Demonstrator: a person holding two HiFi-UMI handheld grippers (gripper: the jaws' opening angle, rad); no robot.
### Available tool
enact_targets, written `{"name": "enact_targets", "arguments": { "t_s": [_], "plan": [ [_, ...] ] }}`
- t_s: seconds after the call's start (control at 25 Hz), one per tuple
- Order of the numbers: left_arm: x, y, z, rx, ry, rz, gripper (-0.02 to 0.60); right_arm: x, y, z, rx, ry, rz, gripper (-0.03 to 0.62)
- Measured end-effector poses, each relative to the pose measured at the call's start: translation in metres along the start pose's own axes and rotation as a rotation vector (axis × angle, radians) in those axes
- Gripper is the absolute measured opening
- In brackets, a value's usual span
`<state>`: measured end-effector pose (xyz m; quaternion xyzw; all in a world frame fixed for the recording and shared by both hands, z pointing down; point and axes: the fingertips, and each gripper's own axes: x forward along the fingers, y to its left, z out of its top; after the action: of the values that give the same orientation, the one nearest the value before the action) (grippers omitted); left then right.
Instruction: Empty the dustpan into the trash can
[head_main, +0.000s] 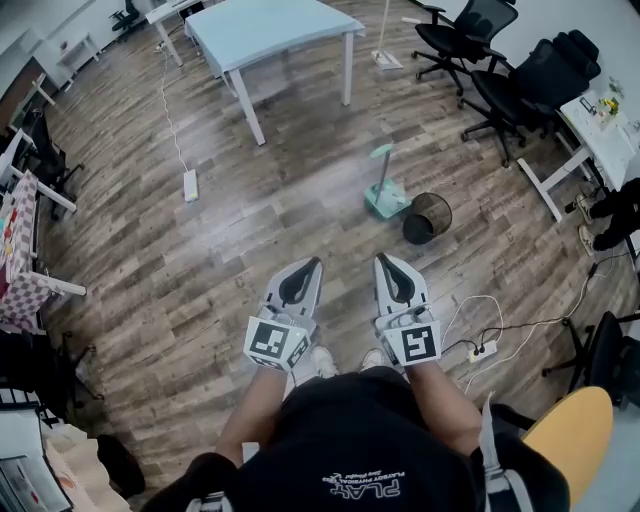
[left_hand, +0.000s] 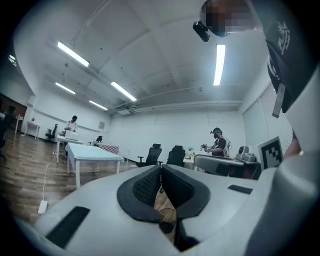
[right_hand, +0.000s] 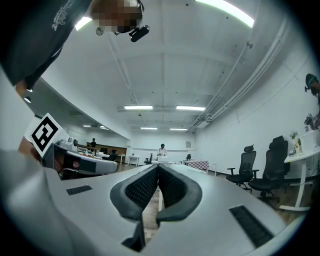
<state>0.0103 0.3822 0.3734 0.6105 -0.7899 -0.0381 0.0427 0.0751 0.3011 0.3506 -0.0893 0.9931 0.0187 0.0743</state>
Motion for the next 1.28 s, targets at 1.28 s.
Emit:
{"name": "enact_targets", "arguments": {
  "t_s": [1.28],
  "plan": [
    [0.260,0.045,0.006,0.023,0.088,-0.023,0.025,0.125,-0.201,-0.044,0.004,0.020,-0.106,0.023]
  ]
}}
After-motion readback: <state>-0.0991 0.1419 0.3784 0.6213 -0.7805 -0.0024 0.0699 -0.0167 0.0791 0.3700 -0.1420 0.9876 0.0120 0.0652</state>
